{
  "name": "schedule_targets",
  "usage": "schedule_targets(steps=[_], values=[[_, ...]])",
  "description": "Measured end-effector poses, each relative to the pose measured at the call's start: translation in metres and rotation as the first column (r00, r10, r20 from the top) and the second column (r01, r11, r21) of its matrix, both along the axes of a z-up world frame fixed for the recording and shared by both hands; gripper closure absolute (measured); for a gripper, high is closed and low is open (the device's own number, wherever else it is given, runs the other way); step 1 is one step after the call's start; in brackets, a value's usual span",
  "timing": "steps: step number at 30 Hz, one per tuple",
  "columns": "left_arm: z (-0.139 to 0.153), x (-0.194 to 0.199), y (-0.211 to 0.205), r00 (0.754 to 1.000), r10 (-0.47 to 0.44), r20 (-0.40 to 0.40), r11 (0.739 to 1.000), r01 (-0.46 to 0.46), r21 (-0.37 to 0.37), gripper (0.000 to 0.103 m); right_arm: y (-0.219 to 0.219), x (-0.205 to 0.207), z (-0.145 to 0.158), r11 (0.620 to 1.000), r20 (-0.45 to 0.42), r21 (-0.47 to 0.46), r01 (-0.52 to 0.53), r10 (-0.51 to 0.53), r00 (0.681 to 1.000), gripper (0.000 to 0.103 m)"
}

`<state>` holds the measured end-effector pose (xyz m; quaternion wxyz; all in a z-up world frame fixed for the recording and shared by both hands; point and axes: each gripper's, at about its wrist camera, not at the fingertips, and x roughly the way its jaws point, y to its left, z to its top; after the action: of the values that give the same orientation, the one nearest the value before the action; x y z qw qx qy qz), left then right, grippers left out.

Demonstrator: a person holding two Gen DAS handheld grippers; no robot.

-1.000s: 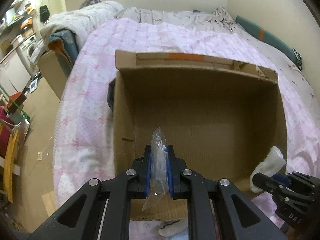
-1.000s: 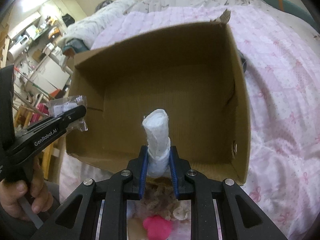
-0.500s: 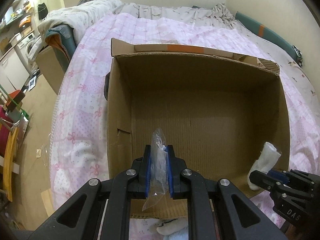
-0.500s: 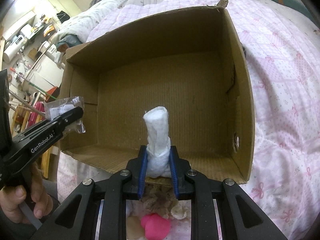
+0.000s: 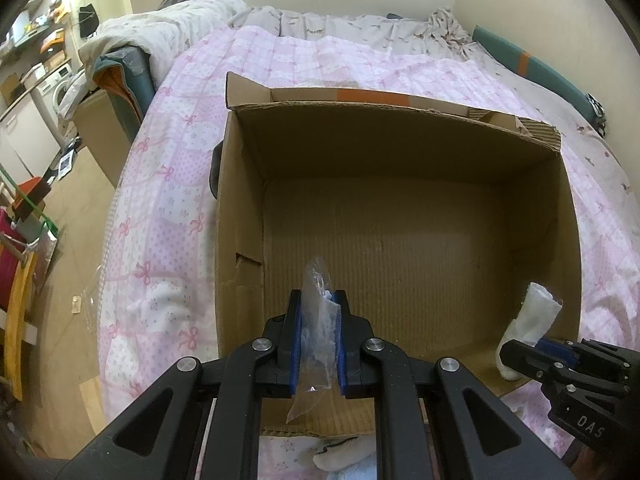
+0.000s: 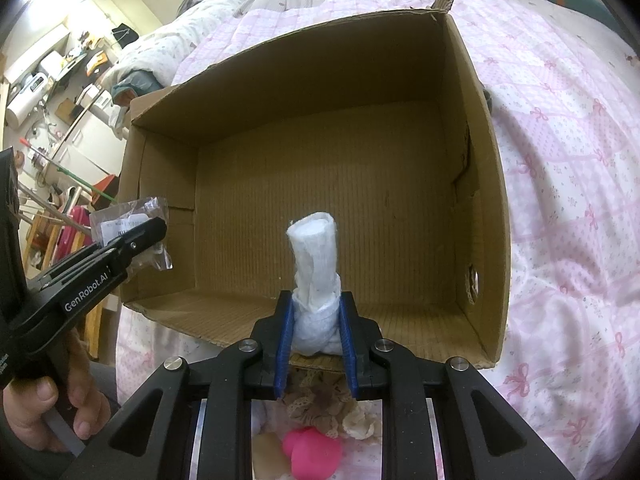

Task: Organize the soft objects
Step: 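Carry the sock and bag into the box and open both tools, then withdraw both open tools from the box back toward the remaining items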

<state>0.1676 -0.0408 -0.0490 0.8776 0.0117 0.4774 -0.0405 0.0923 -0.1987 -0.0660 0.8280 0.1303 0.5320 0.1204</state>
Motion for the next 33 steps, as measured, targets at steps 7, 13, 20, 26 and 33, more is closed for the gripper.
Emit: schedule_targets(steps=[7,13,20,26,33], values=[[-0.002,0.000,0.000,1.000,-0.005,-0.009,1.000,0.005,-0.004,0.090,-0.001,0.000,0.001,1.000,-0.001,0.003,0.004,-0.004,1.000,0.080],[-0.001,0.000,0.000,1.000,-0.010,-0.007,1.000,0.010,-0.007,0.081,-0.001,0.000,0.000,1.000,0.000,0.007,0.007,-0.007,1.000,0.080],[0.004,-0.003,0.000,1.000,0.007,0.019,1.000,-0.007,-0.003,0.041,-0.004,0.000,0.000,0.999,-0.001,0.031,0.035,-0.035,0.999,0.042],[0.004,-0.001,0.003,1.000,0.016,0.014,1.000,-0.016,-0.006,0.041,-0.015,-0.003,0.011,0.993,0.063,0.072,0.088,-0.093,0.994,0.019],[0.006,-0.002,0.003,1.000,0.015,0.019,1.000,-0.015,-0.011,0.041,-0.013,-0.003,0.009,0.994,0.055,0.071,0.088,-0.092,0.994,0.019]])
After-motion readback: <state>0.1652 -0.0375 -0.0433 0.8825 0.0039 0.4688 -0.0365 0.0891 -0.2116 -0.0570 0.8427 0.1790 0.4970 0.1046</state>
